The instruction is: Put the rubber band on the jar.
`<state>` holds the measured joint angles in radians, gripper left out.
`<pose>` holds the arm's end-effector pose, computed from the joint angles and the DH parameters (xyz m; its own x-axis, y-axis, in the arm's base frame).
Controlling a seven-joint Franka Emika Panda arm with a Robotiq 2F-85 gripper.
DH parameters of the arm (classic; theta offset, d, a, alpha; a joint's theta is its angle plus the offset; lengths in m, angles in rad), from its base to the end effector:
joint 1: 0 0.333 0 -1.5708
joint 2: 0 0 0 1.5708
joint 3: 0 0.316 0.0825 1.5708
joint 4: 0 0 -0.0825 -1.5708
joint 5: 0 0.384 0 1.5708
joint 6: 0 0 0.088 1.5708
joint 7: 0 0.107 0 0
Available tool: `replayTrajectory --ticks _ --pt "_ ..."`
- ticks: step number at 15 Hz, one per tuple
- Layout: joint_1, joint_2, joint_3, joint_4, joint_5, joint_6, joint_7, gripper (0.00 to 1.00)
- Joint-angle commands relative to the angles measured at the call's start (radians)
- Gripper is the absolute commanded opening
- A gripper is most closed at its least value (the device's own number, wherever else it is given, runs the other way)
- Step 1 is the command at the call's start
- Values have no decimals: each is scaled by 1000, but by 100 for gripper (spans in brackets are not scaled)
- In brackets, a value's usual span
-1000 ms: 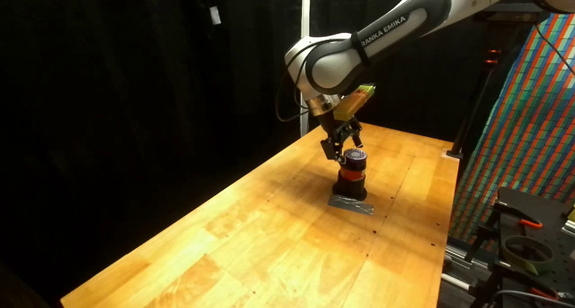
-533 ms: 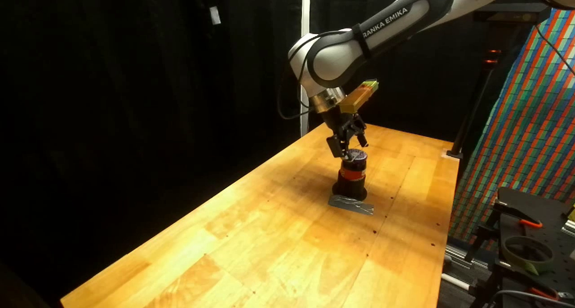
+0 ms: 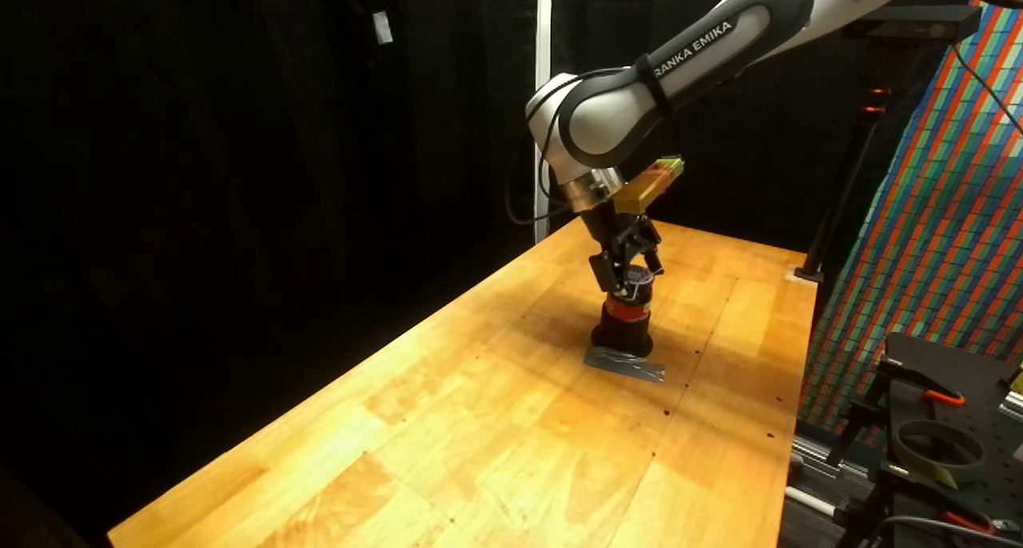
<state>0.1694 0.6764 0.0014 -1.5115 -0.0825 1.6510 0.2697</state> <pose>0.6362 0.1013 0.2362 0.8725 -0.1124 -0.4755 -0.0170 -0.9796 0.2003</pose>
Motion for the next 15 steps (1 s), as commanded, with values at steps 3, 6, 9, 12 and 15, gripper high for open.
replayTrajectory --ticks 3,6,9,12,15 --pt "16 -141 3 -219 0 138 75 100" --pt "21 -201 2 -312 -3 208 109 100" --pt "25 -246 1 -385 -10 268 145 79" --pt "25 -290 -1 -458 -10 350 190 56" --pt "29 -331 -3 -528 -9 437 250 33"
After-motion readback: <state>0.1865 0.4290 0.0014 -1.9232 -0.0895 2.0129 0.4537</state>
